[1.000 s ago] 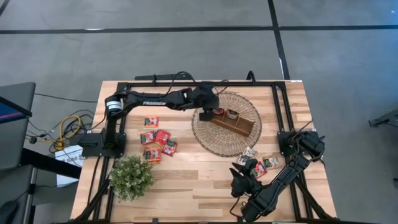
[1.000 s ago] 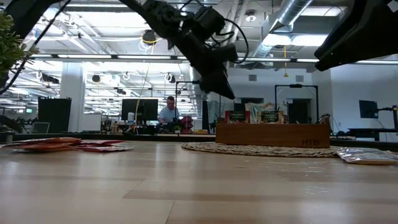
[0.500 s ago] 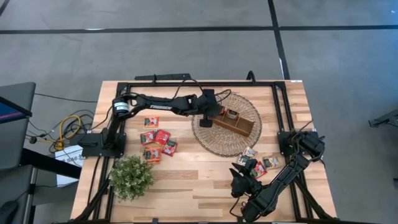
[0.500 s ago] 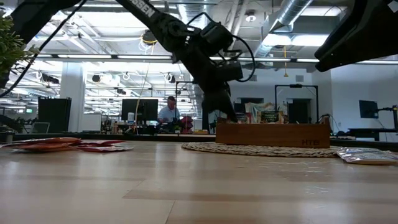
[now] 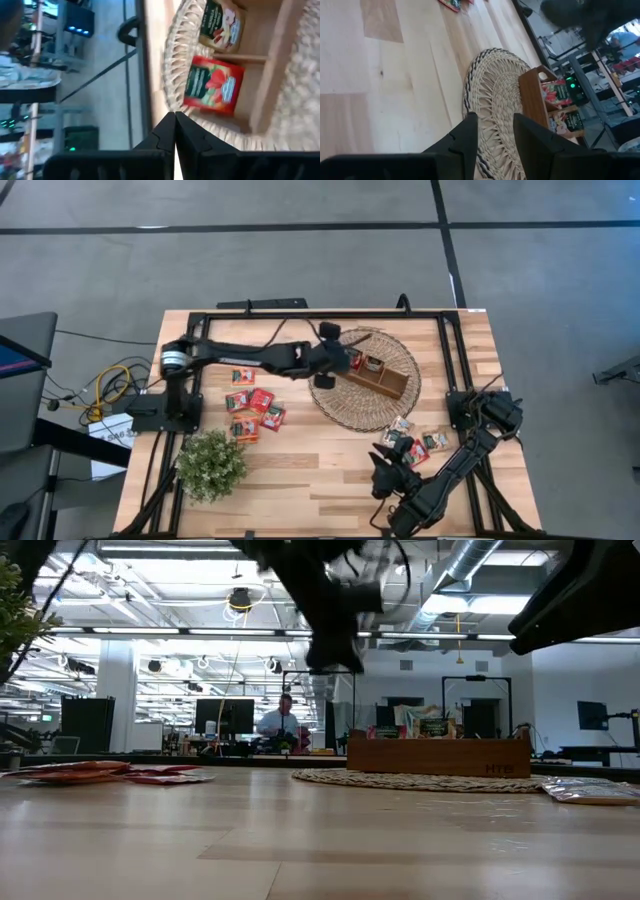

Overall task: Pick & Place Tea
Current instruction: Put the orange tea bag into the right section of the wooden organizer

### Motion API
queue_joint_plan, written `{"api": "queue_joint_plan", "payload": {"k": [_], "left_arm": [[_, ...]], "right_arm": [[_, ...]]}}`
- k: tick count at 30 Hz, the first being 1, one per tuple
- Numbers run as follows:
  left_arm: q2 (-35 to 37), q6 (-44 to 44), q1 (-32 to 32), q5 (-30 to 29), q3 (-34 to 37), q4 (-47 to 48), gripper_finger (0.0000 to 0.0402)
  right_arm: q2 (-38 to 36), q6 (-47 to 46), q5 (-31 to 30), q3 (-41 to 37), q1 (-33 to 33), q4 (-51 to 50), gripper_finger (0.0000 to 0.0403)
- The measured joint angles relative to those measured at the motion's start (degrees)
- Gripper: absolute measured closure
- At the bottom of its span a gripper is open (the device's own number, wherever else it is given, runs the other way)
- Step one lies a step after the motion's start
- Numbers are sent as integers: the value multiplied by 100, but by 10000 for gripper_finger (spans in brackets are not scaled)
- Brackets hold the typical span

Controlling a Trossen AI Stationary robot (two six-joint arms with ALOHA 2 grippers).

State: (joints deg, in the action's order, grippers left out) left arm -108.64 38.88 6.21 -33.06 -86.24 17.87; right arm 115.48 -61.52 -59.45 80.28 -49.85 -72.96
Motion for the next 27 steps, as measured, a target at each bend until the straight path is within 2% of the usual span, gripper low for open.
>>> {"api": "queue_joint_plan", "payload": {"k": [3, 7, 9, 11, 16, 20, 24, 27], "left_arm": [[631, -617, -171, 46, 0, 1240, 401], [1449, -1944, -86, 882, 0, 2847, 401], [1783, -2529, 39, 1326, -1, 3404, 401], [2023, -2975, 152, 1500, 64, 3788, 401], [2460, -3586, 393, 1448, 596, 4005, 401], [2498, -3873, 669, 1588, 1166, 4223, 386], [2500, -4070, 1065, 1782, 1846, 4192, 336], [2500, -4424, 1515, 1709, 2265, 4189, 286]], "right_arm": [[0, 1, 1, 0, -24, 78, 287], [0, 4, -6, -1, -73, 148, 287], [0, 4, -10, -1, -76, 167, 287], [0, 4, -20, -1, -76, 165, 287], [0, 48, -56, -1, -35, 209, 287], [0, 59, -63, -3, -17, 222, 287], [0, 66, -80, -4, 11, 215, 287], [0, 64, -84, -4, 0, 212, 287]]}}
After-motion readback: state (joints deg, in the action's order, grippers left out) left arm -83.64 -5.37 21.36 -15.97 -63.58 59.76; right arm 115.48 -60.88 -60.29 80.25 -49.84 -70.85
